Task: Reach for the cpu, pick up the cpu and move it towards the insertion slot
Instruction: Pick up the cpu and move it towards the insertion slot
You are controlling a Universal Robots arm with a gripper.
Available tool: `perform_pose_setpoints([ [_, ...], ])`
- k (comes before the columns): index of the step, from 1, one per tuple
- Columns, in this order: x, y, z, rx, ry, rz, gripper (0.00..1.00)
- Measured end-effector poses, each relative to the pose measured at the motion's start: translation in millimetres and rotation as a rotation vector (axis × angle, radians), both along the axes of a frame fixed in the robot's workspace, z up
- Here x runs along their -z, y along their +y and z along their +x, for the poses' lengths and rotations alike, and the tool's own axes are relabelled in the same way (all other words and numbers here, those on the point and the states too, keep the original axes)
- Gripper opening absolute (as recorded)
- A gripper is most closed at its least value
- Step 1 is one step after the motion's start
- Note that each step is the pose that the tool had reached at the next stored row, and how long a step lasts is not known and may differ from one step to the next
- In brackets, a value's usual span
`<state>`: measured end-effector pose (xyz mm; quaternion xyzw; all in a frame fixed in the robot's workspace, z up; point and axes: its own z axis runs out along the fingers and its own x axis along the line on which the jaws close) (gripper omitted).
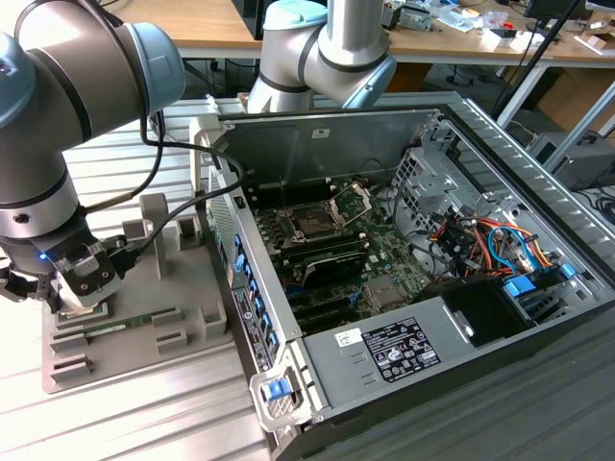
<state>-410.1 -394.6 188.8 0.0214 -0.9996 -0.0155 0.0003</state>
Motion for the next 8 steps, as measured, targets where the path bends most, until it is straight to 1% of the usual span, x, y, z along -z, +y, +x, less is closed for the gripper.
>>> perform_pose_setpoints([
  [3, 0.1, 0.0, 0.0, 0.000, 0.0001, 0.0000, 0.60],
  [4, 0.1, 0.0, 0.0, 0.000, 0.0001, -0.0001, 0.58],
  [5, 0.1, 0.0, 0.0, 0.000, 0.0001, -0.0001, 0.55],
  [8, 0.2, 0.0, 0.0, 0.000, 0.0001, 0.0000, 0.55],
])
